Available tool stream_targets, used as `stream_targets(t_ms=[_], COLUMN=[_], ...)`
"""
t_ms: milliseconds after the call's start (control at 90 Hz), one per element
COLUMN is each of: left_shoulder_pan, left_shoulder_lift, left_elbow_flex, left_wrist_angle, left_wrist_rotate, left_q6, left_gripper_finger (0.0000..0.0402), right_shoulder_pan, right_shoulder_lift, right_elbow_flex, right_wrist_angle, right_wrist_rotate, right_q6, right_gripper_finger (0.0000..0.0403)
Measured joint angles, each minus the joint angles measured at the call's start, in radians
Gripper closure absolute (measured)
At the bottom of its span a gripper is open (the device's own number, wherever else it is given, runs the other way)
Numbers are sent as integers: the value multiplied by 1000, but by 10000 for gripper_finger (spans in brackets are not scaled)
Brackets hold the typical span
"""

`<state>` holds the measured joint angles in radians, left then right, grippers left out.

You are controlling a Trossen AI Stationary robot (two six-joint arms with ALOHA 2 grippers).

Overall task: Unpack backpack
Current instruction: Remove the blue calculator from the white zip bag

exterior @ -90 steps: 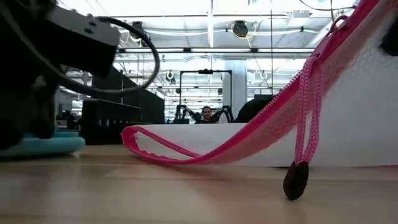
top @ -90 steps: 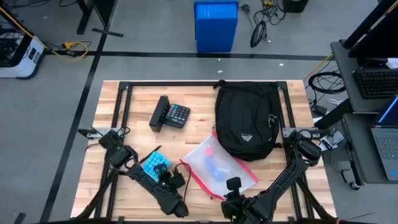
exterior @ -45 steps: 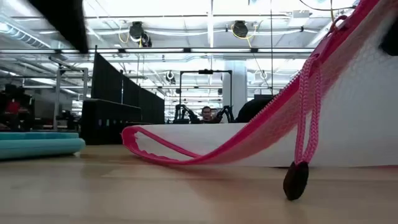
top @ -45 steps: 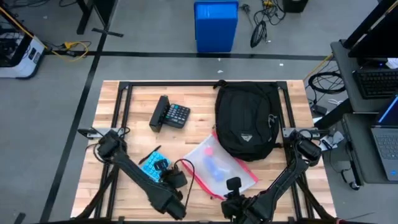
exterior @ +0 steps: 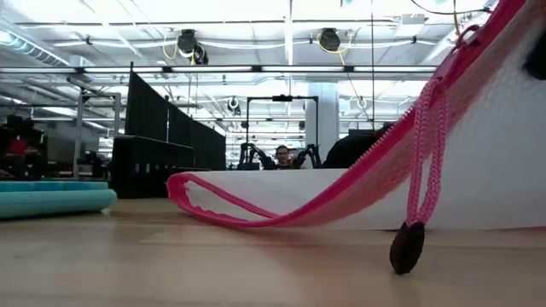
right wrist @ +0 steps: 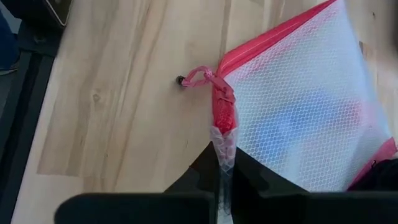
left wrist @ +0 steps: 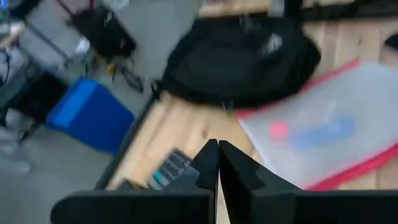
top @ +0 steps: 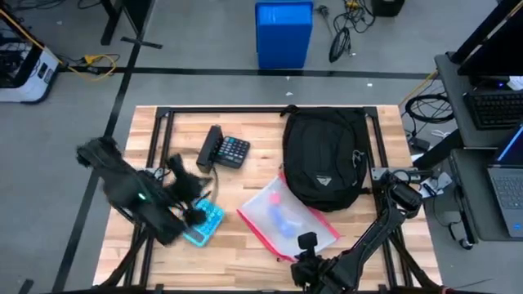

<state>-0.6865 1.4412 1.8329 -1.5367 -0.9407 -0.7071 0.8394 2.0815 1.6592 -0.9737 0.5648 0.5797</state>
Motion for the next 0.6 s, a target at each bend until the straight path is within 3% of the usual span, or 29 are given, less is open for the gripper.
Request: stream_targets(t_ms=[200, 433, 522, 600], left_shoulder_pan=[1, -3, -4, -17], left_shoulder_lift=[-176, -166, -149, -137], left_elbow_flex=[-10, -172, -274, -372], left_wrist_angle=[165, 471, 604, 708], left_wrist_rotate=[103, 468, 456, 339], left_q6=[91, 274, 421, 463], left_gripper_finger=[401, 401, 401, 401], right_shoulder_pan=[0, -1, -1, -1], right_shoulder_lift=[0, 0, 0, 0], right_elbow_flex=[0, 0, 0, 0], right_wrist_angle=[-4, -4, -4, -5], right_wrist_rotate=[-3, -4, -10, -15], right_q6=[0, 0, 0, 7], right_gripper_finger=[403, 403, 403, 403])
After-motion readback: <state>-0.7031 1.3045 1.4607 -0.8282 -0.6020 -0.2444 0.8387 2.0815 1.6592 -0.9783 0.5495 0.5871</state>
